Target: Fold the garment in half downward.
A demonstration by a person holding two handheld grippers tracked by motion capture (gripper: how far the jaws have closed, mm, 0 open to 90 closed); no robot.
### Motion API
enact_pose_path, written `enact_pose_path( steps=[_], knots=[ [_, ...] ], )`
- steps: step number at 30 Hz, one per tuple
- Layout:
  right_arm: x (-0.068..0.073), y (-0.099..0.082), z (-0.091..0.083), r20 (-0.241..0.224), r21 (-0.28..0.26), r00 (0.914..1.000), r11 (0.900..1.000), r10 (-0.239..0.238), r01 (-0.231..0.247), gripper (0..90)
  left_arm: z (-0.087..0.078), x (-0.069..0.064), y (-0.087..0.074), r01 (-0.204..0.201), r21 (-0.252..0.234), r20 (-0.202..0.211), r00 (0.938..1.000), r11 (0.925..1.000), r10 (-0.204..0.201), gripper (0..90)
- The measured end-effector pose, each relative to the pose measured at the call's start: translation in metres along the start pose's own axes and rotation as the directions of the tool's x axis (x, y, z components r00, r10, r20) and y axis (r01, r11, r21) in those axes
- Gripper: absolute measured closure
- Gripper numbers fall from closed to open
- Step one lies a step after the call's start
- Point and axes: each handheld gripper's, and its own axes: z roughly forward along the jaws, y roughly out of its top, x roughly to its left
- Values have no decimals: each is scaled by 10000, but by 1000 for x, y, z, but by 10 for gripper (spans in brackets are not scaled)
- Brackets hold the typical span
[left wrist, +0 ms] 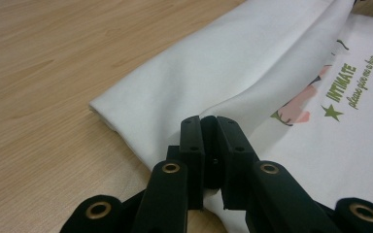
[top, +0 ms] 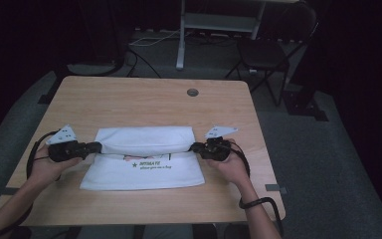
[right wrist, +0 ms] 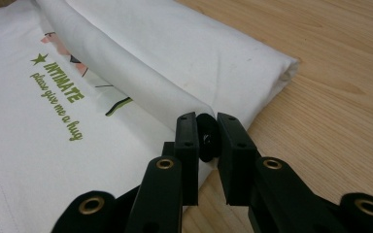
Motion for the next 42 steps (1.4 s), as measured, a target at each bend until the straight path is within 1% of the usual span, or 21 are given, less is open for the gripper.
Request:
enact_pose_path(
  steps=[1, 4, 14, 20, 24, 36, 42],
  knots=[
    [0, 0, 0, 0, 0, 10000, 10000, 0, 0, 797, 0, 0, 0, 0, 0, 0, 10000, 10000, 0, 822],
    [1, 1, 0, 21, -38, 10000, 10000, -47, 47, 797, -1, -2, 2, -187, 28, -61, 9998, 9998, 187, 821],
    [4, 2, -4, -19, -199, 10000, 9998, -33, 32, 797, -7, -4, 7, -385, -176, -144, 9992, 9991, 382, 821],
    [7, 2, -6, -45, -222, 9998, 9996, -171, 170, 797, -9, -7, 6, -445, -238, -116, 9990, 9987, 442, 821],
    [8, 2, -9, -34, -209, 9999, 9997, -136, 136, 797, -12, -8, 5, -445, -257, -82, 9990, 9987, 443, 821],
    [15, 2, -14, -65, -316, 9993, 9989, -357, 355, 797, -21, -13, 4, -530, -387, -53, 9986, 9978, 528, 821],
    [18, 2, -16, -84, -347, 9987, 9982, -497, 494, 797, -25, -16, 2, -556, -379, 45, 9984, 9977, 558, 821]
  ],
)
